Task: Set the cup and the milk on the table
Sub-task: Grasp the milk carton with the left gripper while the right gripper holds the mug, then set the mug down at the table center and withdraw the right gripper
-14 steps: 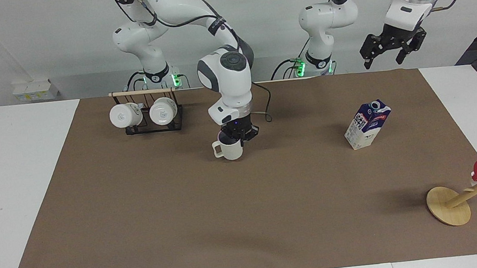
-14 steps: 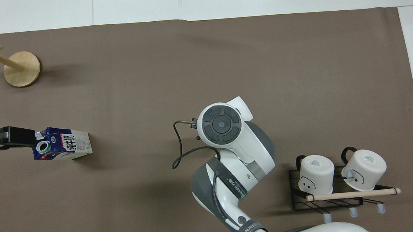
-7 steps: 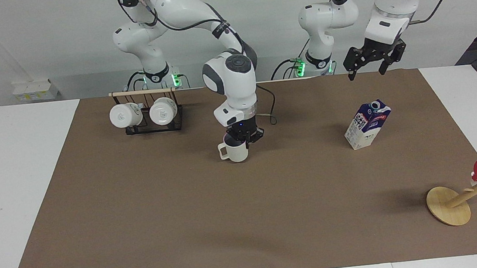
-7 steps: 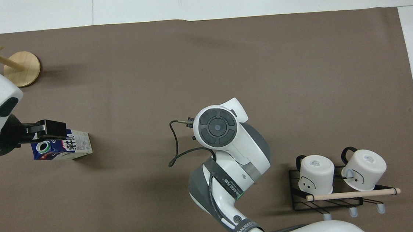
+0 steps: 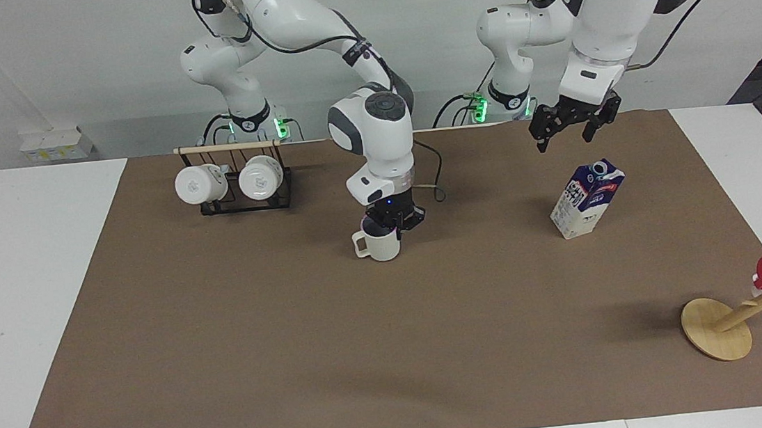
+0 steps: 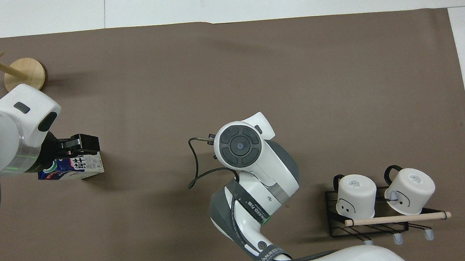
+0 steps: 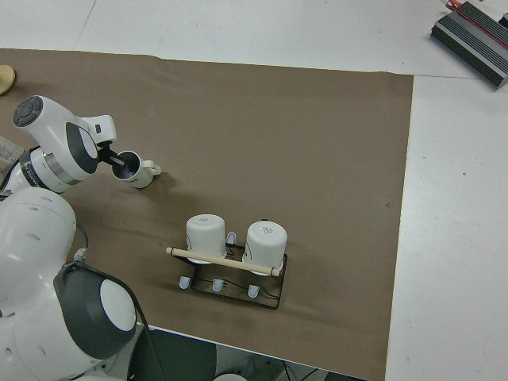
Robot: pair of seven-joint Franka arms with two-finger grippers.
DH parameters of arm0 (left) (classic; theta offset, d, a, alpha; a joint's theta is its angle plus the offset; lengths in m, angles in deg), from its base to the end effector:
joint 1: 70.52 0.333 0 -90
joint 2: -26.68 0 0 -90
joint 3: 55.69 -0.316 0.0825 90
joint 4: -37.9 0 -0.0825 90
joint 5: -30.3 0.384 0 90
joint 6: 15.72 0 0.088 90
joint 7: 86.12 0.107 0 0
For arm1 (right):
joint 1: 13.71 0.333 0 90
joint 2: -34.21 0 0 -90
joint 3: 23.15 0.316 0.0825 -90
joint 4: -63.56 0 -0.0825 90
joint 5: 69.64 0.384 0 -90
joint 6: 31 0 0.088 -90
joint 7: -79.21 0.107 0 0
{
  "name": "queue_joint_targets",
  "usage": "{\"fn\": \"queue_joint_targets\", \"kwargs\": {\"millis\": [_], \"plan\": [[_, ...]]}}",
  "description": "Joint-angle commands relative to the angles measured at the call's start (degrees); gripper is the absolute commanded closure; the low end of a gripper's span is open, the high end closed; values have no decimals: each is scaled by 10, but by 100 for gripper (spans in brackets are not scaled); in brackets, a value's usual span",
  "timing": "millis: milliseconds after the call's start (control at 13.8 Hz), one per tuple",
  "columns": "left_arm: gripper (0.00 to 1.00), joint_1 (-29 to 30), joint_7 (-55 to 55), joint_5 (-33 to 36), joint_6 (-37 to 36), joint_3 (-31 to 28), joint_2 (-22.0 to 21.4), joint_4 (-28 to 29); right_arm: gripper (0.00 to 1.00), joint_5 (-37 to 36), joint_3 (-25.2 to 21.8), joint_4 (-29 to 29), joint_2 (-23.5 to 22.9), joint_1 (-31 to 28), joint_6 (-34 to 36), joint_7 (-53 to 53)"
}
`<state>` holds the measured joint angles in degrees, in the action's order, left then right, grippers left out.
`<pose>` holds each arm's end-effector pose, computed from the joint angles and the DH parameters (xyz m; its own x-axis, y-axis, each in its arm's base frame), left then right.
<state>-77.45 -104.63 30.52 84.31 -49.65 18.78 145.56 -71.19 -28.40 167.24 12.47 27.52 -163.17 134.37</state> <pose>0.5056 -0.1190 0.5666 0.9953 0.0968 0.0095 0.0969 -0.9952 -0.0160 0.5271 0.3878 0.3457 0.9453 -0.3059 0.1134 -0.3002 -0.9517 -0.0650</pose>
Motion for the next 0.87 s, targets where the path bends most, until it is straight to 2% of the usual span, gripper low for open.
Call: {"fn": "queue_joint_targets", "kwargs": {"millis": [0, 72, 145, 290, 362, 435, 580, 797], "plan": [[0, 43, 44, -4, 48, -8, -39, 75, 100, -8, -1, -1, -8, 0, -17, 12], [0, 53, 75, -4, 74, -8, -54, 110, 100, -8, -1, -1, -8, 0, -18, 12], [0, 67, 87, -4, 97, -8, -63, 134, 91, -8, -1, -1, -8, 0, -18, 12], [0, 75, 94, -4, 115, -8, -63, 148, 25, -11, -1, -3, -8, 3, -8, 12], [0, 75, 94, -4, 123, -8, -63, 153, 3, -14, -3, -4, -7, 5, -5, 12], [0, 77, 97, -4, 130, -8, -63, 159, 0, -21, -3, -6, -4, 5, -3, 11], [0, 89, 120, -4, 161, -8, -63, 182, 0, -24, -5, -7, 20, 2, 13, 4], [0, 97, 131, -4, 191, -8, -61, 199, 0, -21, -8, -7, 84, -25, 63, -41]]}}
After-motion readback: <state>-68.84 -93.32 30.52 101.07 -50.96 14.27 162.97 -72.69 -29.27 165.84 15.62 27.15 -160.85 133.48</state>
